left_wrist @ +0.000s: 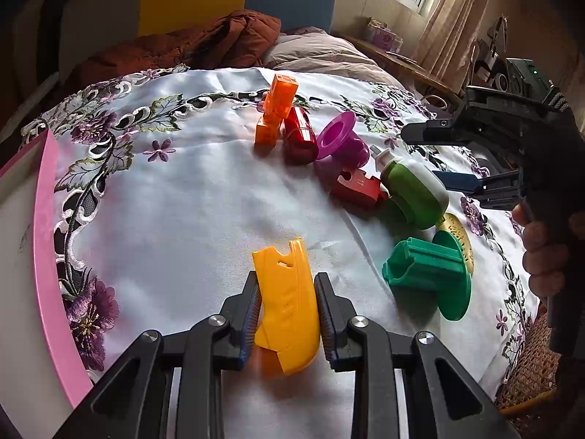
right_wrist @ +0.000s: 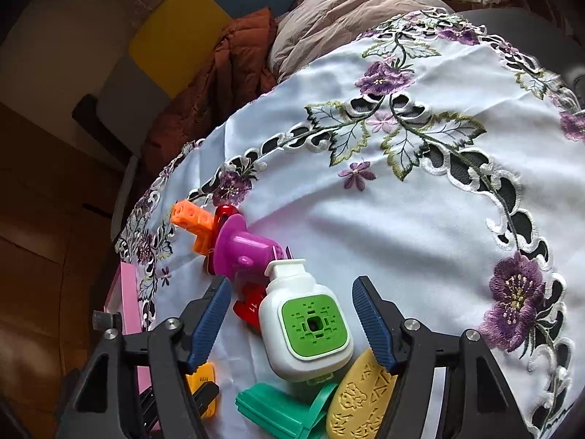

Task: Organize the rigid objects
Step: 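Grasp the white plug device with the right tool while the left tool holds the yellow clip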

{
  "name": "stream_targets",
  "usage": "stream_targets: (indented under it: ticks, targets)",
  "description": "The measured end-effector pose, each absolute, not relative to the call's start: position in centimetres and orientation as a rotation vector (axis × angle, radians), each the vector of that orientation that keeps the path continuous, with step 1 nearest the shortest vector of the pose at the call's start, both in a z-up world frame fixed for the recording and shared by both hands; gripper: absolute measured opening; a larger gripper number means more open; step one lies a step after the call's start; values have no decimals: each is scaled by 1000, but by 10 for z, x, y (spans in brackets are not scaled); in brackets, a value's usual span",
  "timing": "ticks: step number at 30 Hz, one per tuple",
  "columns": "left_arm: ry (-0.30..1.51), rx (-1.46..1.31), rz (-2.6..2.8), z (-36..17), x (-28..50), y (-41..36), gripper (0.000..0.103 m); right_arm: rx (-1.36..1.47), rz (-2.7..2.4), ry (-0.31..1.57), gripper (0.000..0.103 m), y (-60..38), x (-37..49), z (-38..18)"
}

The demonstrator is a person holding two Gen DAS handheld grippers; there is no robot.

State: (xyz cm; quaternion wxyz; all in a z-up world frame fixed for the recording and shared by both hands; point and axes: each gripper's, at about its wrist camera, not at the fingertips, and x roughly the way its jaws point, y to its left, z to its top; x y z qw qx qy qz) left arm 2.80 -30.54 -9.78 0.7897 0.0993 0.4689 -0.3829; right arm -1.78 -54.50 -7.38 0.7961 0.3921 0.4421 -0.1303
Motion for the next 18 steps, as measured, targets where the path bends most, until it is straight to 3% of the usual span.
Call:
stream_targets:
  ticks: [6, 8, 18]
  targets:
    - [1010, 202, -827, -98, 28, -304, 29, 788, -273, 1025, 72, -538, -9, -85]
    - [1007, 200, -826, -98, 28, -304, 29, 726, -287, 1071, 55, -533, -4, -90]
    - [1009, 194, -824, -98, 28, -303, 29, 663, -279, 1110, 54, -527, 0, -96]
